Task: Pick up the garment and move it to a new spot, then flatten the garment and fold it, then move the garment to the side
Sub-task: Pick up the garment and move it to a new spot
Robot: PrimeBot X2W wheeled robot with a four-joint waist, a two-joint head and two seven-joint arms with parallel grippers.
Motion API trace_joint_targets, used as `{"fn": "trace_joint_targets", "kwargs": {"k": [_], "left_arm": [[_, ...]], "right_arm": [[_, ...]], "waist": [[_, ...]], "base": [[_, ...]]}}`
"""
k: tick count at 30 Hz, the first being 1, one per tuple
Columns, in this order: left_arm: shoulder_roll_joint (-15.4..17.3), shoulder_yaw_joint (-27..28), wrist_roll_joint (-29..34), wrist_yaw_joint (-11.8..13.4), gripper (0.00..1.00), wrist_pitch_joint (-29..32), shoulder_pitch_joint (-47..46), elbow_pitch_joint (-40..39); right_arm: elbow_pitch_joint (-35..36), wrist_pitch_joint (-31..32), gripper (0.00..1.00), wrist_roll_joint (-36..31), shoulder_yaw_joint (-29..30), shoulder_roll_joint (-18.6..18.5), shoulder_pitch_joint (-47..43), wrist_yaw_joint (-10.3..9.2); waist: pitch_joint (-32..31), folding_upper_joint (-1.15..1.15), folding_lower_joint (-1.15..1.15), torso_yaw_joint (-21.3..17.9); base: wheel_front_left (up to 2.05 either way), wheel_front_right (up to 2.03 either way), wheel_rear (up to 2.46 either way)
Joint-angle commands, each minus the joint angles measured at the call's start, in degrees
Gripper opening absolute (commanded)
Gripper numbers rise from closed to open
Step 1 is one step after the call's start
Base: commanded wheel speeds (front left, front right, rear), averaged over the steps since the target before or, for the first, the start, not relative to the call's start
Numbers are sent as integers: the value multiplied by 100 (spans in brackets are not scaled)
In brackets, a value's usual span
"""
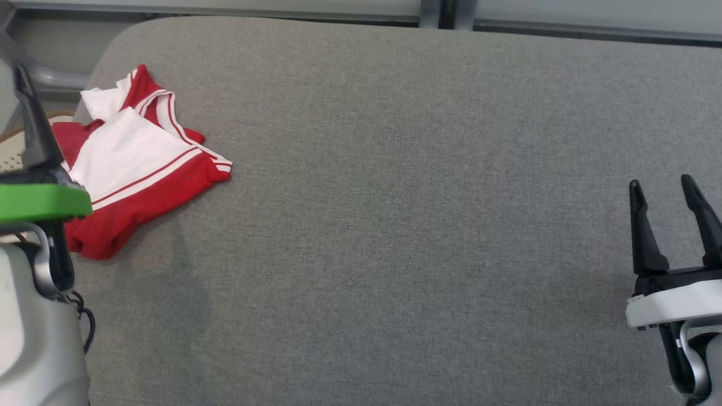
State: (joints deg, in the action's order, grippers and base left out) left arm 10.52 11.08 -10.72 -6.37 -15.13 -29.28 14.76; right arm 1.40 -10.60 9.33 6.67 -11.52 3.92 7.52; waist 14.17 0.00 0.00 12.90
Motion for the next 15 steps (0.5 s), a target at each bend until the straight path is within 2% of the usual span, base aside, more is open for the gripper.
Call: {"fn": "trace_joint_targets", "kwargs": {"k": [1, 6, 15], "left_arm": [[65, 25, -48, 11, 100, 1, -319, 120], [268, 98, -170, -8, 100, 1, -1191, 679], [605, -14, -260, -55, 100, 230, -2166, 2404]], "right_arm": [[136, 35, 100, -52, 109, -58, 102, -5], [602, 141, 100, -48, 468, -108, 57, -4], [1115, 309, 100, -91, 648, -147, 130, -4]], "waist": [[864, 0, 0, -666], [1405, 0, 0, -870], [1915, 0, 0, -961]], "base": [[0, 0, 0], [0, 0, 0], [0, 0, 0]]}}
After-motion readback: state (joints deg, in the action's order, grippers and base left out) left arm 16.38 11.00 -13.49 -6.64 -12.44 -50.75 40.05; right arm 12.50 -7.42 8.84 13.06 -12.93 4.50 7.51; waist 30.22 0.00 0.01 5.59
